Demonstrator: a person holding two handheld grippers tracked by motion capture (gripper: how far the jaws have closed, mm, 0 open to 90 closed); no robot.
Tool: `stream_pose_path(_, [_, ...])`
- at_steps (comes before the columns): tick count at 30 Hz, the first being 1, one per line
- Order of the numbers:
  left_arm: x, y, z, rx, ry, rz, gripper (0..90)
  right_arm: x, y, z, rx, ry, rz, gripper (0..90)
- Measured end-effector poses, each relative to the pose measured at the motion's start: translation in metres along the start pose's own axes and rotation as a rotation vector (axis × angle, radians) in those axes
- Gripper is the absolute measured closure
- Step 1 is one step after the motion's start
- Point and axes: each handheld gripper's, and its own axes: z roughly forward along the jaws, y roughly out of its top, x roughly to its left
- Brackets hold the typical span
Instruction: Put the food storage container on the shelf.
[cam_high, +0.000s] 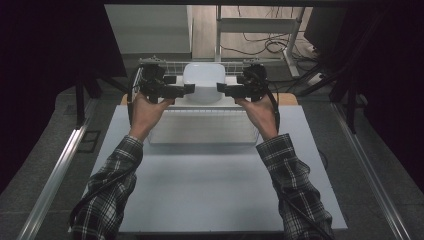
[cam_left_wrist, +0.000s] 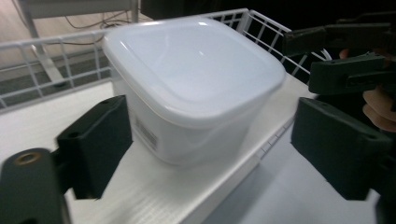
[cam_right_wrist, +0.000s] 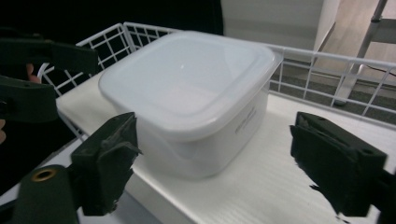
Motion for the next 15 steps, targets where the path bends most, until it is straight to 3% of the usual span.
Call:
stream_pose_path(3, [-0.004, -0.006, 0.0, 0.007, -0.025, 0.011, 10.0, 0.002, -0.008, -0.003, -0.001, 0.007, -0.026, 11.5])
stream_pose_path(15, [-0.016, -0.026, -0.001, 0.044, -0.032, 0.096, 6.1, 0.012, -0.027, -0.01, 0.022, 0.031, -0.091, 6.6])
